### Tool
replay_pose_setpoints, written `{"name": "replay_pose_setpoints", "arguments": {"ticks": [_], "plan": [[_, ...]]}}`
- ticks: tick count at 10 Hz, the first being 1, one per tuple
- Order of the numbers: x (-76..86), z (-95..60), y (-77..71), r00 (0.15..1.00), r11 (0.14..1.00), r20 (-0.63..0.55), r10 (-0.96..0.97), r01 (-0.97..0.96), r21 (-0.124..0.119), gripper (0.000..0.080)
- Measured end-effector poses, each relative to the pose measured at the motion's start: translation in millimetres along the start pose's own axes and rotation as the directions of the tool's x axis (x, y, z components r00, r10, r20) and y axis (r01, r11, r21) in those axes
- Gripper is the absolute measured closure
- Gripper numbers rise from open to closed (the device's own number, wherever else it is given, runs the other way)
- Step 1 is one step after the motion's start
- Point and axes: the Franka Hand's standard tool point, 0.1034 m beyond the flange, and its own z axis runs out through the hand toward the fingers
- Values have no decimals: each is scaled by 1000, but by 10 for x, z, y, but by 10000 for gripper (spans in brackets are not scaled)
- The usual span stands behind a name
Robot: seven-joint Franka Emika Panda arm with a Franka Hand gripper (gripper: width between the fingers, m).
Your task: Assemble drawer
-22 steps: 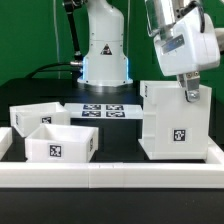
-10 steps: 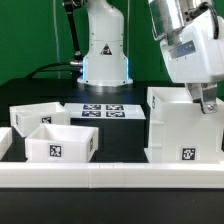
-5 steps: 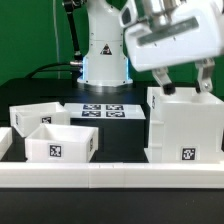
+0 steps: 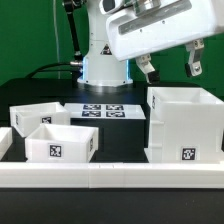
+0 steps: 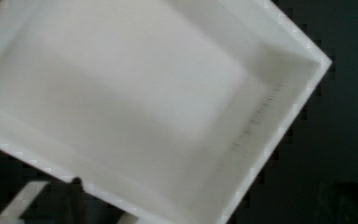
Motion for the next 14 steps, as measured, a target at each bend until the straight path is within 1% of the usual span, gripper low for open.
{"name": "replay_pose_setpoints", "arguments": {"ticks": [1, 2, 3, 4, 6, 7, 8, 9, 10, 11, 12, 13, 14], "plan": [[3, -14, 105, 981, 980, 34, -191, 193, -57, 151], [60, -44, 175, 924, 921, 36, -380, 382, -77, 151], [88, -41, 237, 864, 861, 43, -502, 504, -77, 151], [113, -27, 285, 811, 807, 46, -583, 585, -76, 151], [120, -26, 292, 756, 752, 55, -652, 655, -74, 151], [167, -26, 360, 760, 756, 64, -646, 649, -81, 151], [247, -52, 487, 760, 753, 81, -645, 650, -103, 151], [341, -80, 620, 750, 738, 87, -655, 661, -138, 151], [397, -77, 747, 743, 726, 96, -662, 668, -162, 151], [486, -59, 883, 720, 702, 80, -689, 690, -176, 151], [595, 2, 1083, 699, 679, 71, -712, 710, -186, 151], [663, 73, 1211, 701, 682, 70, -710, 708, -184, 151], [645, 69, 1184, 707, 687, 72, -704, 703, -183, 151]]}}
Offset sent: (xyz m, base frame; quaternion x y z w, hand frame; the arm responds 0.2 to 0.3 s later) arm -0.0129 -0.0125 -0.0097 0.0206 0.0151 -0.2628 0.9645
